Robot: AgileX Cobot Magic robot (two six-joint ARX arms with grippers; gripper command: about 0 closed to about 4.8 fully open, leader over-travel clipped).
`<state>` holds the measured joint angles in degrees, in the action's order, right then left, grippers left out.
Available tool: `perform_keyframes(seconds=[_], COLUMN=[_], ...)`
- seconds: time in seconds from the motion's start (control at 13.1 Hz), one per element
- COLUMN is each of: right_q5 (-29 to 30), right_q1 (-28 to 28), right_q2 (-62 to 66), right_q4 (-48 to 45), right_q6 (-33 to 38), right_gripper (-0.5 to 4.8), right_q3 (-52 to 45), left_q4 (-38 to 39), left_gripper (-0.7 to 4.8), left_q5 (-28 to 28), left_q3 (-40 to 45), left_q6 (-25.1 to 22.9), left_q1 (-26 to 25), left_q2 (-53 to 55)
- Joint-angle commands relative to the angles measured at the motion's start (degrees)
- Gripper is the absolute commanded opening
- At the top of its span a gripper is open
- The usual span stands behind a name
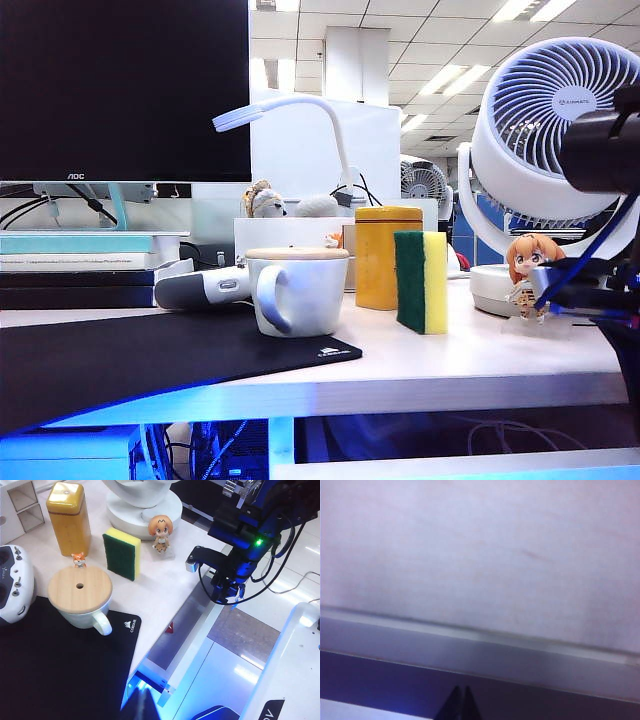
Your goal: Open the drawer, place the cleaning sponge inside, then close the drawer.
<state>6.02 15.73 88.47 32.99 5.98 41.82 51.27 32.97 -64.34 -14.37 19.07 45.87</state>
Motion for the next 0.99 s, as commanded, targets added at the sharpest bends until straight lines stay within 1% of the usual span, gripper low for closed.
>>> perform_keyframes(seconds=[0.08, 0.53, 0.76, 0.99], right_q5=[-0.1, -0.1, -0.2, -0.2], right_q1=[0.0, 0.0, 0.0, 0.0], right_q2=[-0.2, -0.2, -0.2, -0.2], right_q4=[0.5, 4.2, 7.5, 7.7], right_q6=[-0.1, -1.6, -3.2, -3.3], right_gripper=[-0.07, -0.07, -0.07, -0.07], right_q3=[0.1, 0.1, 0.1, 0.1], left_q4=[-0.7, -0.5, 0.5, 0.5], left_gripper=[-0.05, -0.05, -0.05, -0.05], left_q5=[0.3, 0.3, 0.3, 0.3], left_q3=[-0.2, -0.2, -0.2, -0.2], left_q6=[-0.2, -0.2, -0.2, -0.3], left_q1=[0.0, 0.0, 0.0, 0.0], left_q2=[-0.1, -0.1, -0.1, -0.1])
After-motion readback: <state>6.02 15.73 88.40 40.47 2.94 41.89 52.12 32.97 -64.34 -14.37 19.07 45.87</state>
